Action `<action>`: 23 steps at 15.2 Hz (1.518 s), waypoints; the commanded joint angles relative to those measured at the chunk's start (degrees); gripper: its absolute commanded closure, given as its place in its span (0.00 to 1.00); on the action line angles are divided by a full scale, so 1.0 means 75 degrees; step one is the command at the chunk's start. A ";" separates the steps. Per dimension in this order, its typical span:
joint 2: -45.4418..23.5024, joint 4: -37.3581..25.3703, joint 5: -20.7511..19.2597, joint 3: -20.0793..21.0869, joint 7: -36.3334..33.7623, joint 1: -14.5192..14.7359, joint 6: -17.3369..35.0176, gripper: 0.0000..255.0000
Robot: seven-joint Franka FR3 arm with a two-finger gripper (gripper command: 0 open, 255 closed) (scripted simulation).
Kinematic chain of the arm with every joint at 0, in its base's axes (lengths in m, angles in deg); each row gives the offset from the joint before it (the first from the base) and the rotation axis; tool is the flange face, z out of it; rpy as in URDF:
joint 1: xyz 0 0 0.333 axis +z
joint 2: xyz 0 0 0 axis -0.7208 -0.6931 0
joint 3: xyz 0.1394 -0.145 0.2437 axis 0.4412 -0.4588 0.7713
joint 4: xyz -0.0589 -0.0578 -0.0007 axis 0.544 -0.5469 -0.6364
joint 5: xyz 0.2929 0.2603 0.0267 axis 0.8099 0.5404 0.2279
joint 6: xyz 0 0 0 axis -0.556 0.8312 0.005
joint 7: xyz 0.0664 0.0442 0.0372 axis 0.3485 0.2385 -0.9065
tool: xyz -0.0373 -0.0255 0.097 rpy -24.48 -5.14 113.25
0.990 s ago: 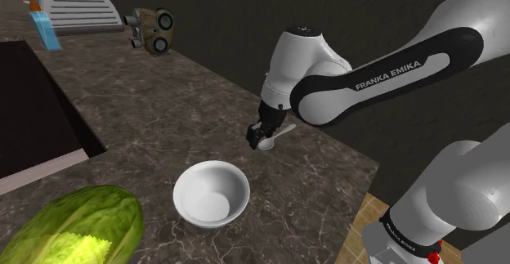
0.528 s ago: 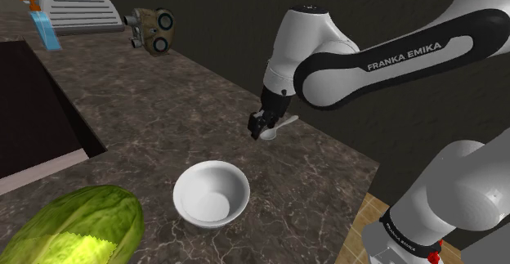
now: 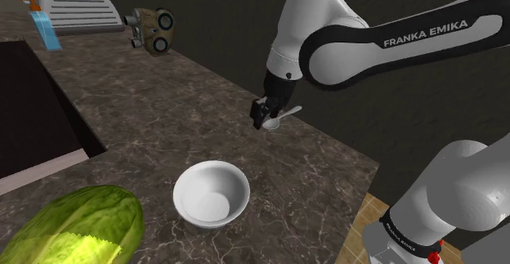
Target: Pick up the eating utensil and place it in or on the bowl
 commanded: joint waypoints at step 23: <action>-0.1715 -0.2899 -0.0782 0.2511 -0.3537 0.0499 -0.1404 1.00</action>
